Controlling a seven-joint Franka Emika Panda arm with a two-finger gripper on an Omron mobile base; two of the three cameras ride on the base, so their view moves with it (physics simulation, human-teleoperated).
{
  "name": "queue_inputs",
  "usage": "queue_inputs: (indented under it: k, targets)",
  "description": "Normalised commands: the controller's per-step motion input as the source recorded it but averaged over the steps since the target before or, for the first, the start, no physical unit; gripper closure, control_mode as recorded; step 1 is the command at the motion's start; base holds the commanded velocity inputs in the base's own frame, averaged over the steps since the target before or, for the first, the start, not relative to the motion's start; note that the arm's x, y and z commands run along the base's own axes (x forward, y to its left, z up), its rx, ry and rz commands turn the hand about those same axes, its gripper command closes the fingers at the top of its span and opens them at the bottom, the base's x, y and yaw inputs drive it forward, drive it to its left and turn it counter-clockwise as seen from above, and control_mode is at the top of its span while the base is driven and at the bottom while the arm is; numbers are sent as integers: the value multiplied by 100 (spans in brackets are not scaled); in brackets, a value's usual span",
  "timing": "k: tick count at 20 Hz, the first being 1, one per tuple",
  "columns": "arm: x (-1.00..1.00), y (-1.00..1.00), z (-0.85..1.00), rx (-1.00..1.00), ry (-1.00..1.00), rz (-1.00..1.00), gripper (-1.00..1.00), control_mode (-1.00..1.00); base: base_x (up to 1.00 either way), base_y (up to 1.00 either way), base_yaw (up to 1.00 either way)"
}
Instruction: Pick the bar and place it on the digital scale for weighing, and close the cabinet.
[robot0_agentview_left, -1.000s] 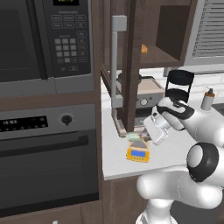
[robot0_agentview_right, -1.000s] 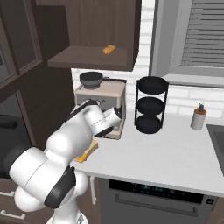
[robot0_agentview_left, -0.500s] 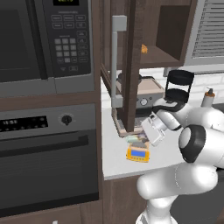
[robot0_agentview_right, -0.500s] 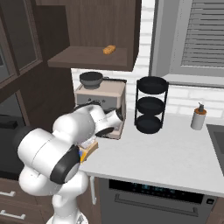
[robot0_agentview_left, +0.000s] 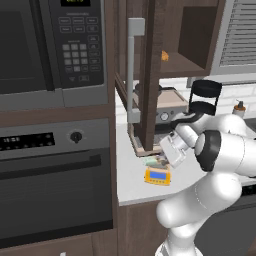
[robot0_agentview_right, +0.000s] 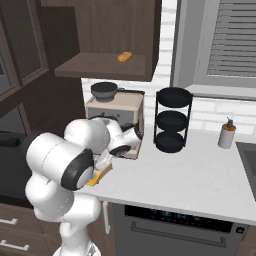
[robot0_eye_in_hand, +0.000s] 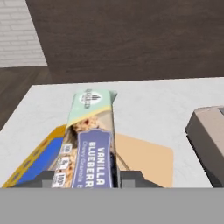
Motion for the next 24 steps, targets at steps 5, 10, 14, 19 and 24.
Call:
queue_inputs:
  k: [5, 10, 14, 19, 24]
  targets:
    - [11, 0, -15, 0, 0, 0, 100, -100, 0, 0, 0]
    - [1, 0, -10, 0, -4, 0, -100, -100, 0, 0, 0]
    - [-13, -2, 0, 0, -11, 0, -100, -100, 0, 0, 0]
    - [-4, -5, 0, 0, -7, 0, -100, -100, 0, 0, 0]
    - [-2, -2, 0, 0, -4, 0, -100, -100, 0, 0, 0]
